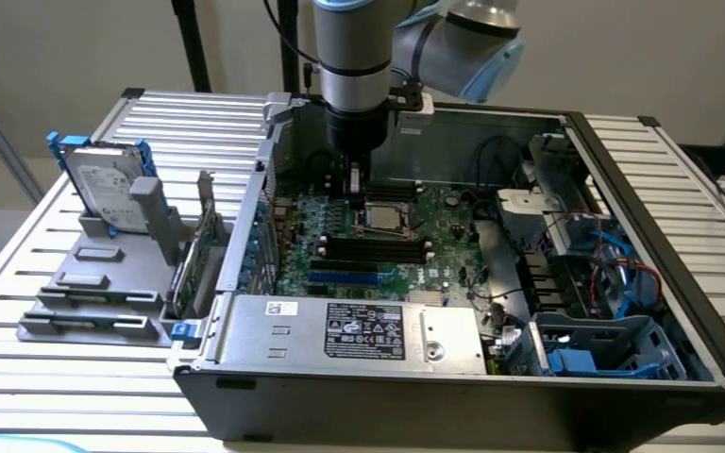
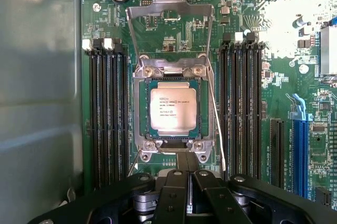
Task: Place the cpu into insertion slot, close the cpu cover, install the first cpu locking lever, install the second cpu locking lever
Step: 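Close the cpu cover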
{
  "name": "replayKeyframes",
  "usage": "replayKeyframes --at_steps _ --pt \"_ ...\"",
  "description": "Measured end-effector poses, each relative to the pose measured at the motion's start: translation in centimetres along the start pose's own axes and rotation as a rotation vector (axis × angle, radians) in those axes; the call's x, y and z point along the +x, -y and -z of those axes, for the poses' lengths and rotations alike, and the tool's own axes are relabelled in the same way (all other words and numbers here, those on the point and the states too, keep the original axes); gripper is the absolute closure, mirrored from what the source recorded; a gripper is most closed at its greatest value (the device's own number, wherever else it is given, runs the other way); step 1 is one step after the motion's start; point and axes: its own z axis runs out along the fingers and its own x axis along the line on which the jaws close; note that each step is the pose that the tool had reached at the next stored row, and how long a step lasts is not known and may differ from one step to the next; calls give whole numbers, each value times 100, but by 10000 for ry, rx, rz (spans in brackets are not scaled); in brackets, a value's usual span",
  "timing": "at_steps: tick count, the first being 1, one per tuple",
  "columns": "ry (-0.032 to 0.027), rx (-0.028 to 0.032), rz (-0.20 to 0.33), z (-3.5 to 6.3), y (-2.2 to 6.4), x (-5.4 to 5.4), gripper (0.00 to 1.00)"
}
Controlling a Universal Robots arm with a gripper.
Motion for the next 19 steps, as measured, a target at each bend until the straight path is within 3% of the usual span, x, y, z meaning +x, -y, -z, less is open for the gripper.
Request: replayKeyframes --at_steps 3,7,19 --pt "4 91 -5 -4 -127 5 89" --pt "8 151 -5 34 -311 15 89" --pt "7 173 -7 319 -878 71 89"
